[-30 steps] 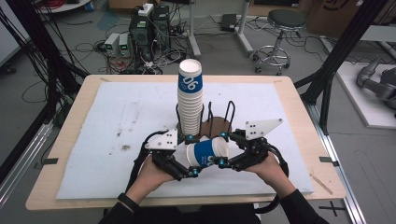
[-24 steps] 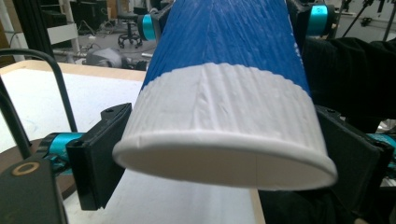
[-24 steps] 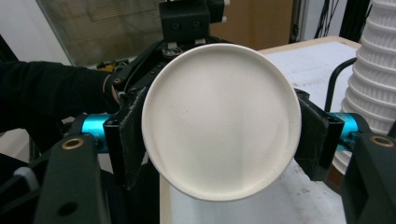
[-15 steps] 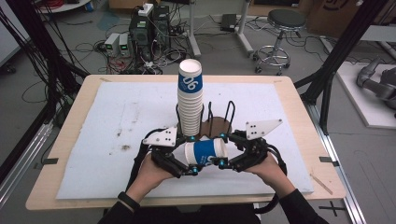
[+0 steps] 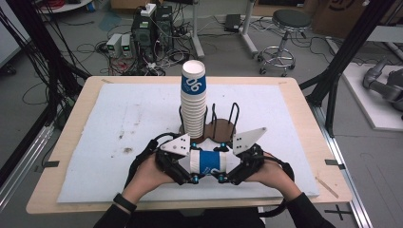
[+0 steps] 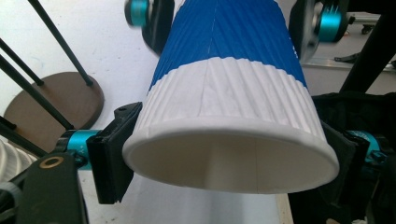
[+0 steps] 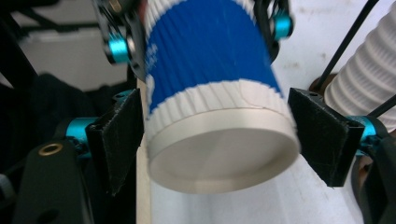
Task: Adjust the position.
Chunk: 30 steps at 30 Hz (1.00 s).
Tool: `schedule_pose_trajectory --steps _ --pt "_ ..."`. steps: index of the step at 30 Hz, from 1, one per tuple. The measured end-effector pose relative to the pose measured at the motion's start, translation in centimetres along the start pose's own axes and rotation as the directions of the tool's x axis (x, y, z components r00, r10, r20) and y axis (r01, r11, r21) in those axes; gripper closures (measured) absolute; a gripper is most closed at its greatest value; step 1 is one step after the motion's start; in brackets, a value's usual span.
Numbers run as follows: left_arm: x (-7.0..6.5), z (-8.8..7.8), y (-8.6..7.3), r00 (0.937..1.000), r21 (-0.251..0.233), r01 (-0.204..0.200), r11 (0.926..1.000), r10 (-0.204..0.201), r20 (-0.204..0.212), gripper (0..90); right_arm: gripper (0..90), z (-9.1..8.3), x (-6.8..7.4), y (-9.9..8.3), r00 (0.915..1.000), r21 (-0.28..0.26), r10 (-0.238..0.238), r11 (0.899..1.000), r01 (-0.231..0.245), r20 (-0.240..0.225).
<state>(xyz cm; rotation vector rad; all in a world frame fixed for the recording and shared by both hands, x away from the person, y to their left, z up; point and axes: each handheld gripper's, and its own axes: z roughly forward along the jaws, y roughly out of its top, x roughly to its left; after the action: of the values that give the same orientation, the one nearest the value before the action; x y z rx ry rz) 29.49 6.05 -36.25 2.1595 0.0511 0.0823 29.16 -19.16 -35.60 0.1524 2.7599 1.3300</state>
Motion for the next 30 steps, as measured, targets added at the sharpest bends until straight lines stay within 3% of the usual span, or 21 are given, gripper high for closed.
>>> schedule_pose_trajectory --steps 2,4,5,7,8,14,17,18,21,25,27,30 --pt "0.0 -0.1 0.0 1.0000 -0.012 0.000 0.9999 0.000 0.006 20.4 28.8 0.0 0.1 0.0 0.9997 0.000 -0.022 1.000 0.022 -0.013" --pt "0.1 -0.2 -0.2 0.9999 -0.082 0.016 0.9965 -0.016 0.003 18.2 28.9 -0.3 -0.1 0.0 0.9996 -0.025 -0.019 1.000 0.019 -0.019" --pt "0.1 -0.3 -0.5 0.9995 -0.153 0.031 0.9877 -0.031 0.005 17.4 28.9 -0.5 -0.2 -0.1 0.9996 -0.045 -0.010 0.999 0.009 -0.027" --pt "0.2 -0.4 -0.8 0.9982 -0.225 0.059 0.9726 -0.055 0.025 15.5 29.0 -1.0 -0.5 -0.3 0.9988 -0.095 0.008 0.995 -0.012 -0.047" --pt "0.2 -0.4 -1.0 0.9960 -0.273 0.088 0.9581 -0.080 0.038 15.2 29.1 -1.1 -0.6 -0.5 0.9982 -0.120 0.020 0.992 -0.027 -0.057" --pt "0.3 -0.1 -1.4 0.9909 -0.381 0.131 0.9154 -0.109 0.078 14.1 29.1 -1.7 -0.9 -1.1 0.9926 -0.240 0.064 0.967 -0.087 -0.103" --pt "0.4 -0.3 -1.3 0.9895 -0.422 0.143 0.8951 -0.119 0.083 14.1 29.1 -1.5 -0.9 -1.3 0.9910 -0.244 0.073 0.965 -0.099 -0.112" --pt "0.4 -0.4 -1.3 0.9884 -0.427 0.150 0.8916 -0.126 0.085 14.6 29.1 -1.4 -0.9 -1.3 0.9914 -0.248 0.070 0.964 -0.096 -0.110" --pt "0.5 -0.6 -1.2 0.9888 -0.408 0.145 0.9013 -0.117 0.093 19.3 29.4 -1.3 -1.0 -1.4 0.9901 -0.256 0.073 0.961 -0.102 -0.120" --pt "0.7 -0.9 -0.8 0.9903 -0.355 0.130 0.9259 -0.103 0.093 20.3 27.7 -1.1 -0.9 -1.4 0.9907 -0.221 0.073 0.970 -0.097 -0.115" --pt "0.6 -1.0 -0.4 0.9933 -0.310 0.104 0.9452 -0.082 0.081 20.6 21.0 -1.1 -0.8 -1.0 0.9946 -0.167 0.061 0.983 -0.074 -0.084" --pt "0.5 -1.1 0.2 0.9975 -0.214 0.056 0.9752 -0.045 0.055 20.8 20.9 -1.3 -0.6 -0.4 0.9980 -0.113 0.028 0.993 -0.035 -0.057"
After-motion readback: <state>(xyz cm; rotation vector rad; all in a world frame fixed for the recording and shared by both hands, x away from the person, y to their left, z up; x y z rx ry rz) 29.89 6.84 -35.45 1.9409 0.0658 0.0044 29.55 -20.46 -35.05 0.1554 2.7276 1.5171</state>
